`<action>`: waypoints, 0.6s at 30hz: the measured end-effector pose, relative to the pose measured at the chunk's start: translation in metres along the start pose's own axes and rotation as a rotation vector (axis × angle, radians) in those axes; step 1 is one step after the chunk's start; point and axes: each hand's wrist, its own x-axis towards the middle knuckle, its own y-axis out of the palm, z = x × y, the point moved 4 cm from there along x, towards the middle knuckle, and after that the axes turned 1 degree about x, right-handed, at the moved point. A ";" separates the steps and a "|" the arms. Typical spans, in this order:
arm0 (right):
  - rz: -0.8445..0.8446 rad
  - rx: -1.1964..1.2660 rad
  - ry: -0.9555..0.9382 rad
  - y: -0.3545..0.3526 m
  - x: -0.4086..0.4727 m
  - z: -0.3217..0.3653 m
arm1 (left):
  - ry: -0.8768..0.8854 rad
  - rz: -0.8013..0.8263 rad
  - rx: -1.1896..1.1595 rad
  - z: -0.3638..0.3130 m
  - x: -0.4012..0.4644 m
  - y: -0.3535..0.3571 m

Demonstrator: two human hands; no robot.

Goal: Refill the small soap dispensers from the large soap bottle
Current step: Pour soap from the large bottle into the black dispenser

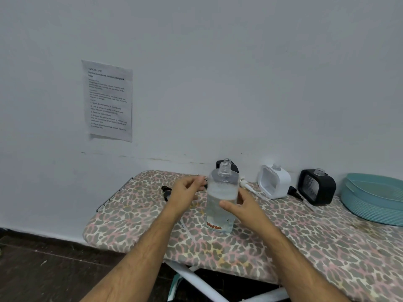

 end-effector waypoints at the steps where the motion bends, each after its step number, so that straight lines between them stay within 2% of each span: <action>1: 0.000 -0.009 0.024 -0.005 -0.002 -0.006 | -0.016 0.044 -0.039 0.001 -0.001 0.004; 4: 0.023 0.003 0.112 -0.018 -0.008 -0.022 | -0.024 0.149 -0.096 0.007 -0.006 0.013; 8: 0.022 -0.027 0.178 -0.034 -0.014 -0.035 | -0.050 0.209 -0.136 0.012 -0.009 0.022; 18: -0.196 -0.069 0.190 -0.048 -0.011 -0.042 | -0.040 0.304 -0.051 0.015 0.002 0.041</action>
